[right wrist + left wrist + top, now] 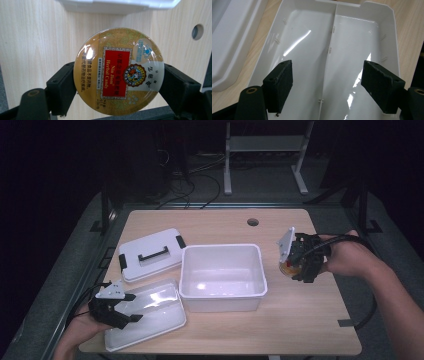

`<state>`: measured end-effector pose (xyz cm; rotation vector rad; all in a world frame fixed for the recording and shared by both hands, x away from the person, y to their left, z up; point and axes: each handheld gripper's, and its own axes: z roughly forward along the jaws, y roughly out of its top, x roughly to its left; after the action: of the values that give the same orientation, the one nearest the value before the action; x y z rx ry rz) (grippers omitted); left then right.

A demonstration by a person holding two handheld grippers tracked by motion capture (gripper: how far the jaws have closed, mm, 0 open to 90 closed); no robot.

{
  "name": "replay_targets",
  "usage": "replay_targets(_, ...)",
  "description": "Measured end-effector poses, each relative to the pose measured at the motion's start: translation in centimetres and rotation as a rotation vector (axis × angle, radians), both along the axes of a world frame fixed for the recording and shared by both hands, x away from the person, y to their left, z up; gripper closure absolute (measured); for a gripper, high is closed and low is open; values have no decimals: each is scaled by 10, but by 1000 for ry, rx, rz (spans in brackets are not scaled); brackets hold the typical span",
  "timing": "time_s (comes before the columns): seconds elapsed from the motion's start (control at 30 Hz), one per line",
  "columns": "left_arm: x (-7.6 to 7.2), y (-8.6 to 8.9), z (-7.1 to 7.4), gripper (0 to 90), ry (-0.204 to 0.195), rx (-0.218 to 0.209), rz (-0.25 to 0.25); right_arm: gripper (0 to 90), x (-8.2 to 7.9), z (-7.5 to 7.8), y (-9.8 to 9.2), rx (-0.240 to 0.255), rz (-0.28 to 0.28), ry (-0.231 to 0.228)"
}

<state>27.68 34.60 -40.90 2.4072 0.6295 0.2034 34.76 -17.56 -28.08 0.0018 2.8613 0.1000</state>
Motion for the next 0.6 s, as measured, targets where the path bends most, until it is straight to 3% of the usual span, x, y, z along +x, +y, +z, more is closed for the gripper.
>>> replay_targets(0.33,-1,1,-1,227,-3,-1,4,203,0,24,30,12,65,-29)
replay_targets(0.43,-1,1,-1,218,0,12,3,203,0,24,38,31,81,-20)
replay_targets(0.6,-1,2,0,205,-7,4,7,203,3,15,51,7,100,-2)
